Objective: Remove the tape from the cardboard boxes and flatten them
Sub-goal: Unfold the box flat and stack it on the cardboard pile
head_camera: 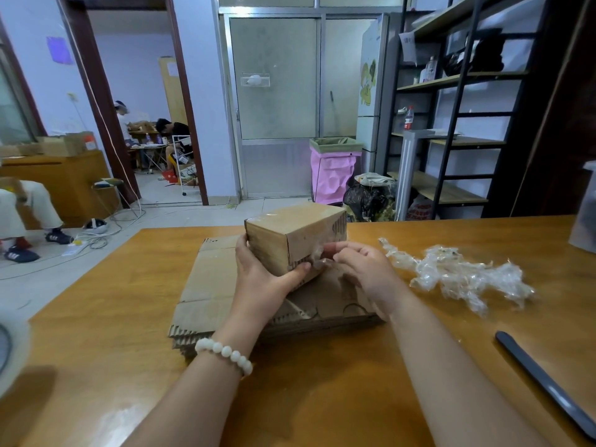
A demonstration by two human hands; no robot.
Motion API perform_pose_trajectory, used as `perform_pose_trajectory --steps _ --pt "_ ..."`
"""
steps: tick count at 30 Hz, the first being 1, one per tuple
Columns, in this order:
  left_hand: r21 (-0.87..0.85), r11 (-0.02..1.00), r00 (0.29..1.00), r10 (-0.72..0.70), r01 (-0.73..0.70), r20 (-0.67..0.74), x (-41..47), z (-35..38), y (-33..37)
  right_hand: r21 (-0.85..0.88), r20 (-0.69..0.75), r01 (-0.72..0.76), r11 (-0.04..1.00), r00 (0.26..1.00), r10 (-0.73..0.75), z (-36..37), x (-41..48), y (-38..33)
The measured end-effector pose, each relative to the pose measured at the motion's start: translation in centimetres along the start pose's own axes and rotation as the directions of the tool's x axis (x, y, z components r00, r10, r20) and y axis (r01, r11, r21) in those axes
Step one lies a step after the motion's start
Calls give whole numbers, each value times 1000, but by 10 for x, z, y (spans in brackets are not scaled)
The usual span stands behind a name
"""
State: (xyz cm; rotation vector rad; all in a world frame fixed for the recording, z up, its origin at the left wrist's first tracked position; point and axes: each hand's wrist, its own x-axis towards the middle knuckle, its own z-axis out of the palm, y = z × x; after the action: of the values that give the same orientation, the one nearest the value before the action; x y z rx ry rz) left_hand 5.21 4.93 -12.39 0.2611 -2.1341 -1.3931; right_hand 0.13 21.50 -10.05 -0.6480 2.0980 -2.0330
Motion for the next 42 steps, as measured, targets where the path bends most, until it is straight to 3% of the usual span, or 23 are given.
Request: perform_pose_trajectory --steps 8,11,15,22,27,30,33,42 --pt "105 992 994 63 -73 90 -1 1 -1 -72 -49 99 992 994 -103 6 -1 4" --pt "128 988 993 71 -83 95 -1 2 -1 -208 -99 162 965 978 -186 8 -1 5" --pt "122 990 995 52 -62 90 -1 3 -1 -420 -152 258 870 925 -348 11 -3 6" --pt "91 994 990 51 -64 135 -1 1 -1 -574 -267 308 758 805 -530 5 4 13" --pt "74 996 988 43 -54 146 -1 1 0 -529 -267 346 775 799 -539 8 -1 14" --pt "31 999 994 20 -23 108 -1 0 2 -343 -180 355 870 884 -432 14 -6 8" --pt "5 1000 997 -3 2 72 1 -3 2 -281 -107 314 907 929 -355 13 -4 6" --pt "50 998 996 20 -25 88 0 -1 1 -518 -177 265 813 897 -405 3 2 8"
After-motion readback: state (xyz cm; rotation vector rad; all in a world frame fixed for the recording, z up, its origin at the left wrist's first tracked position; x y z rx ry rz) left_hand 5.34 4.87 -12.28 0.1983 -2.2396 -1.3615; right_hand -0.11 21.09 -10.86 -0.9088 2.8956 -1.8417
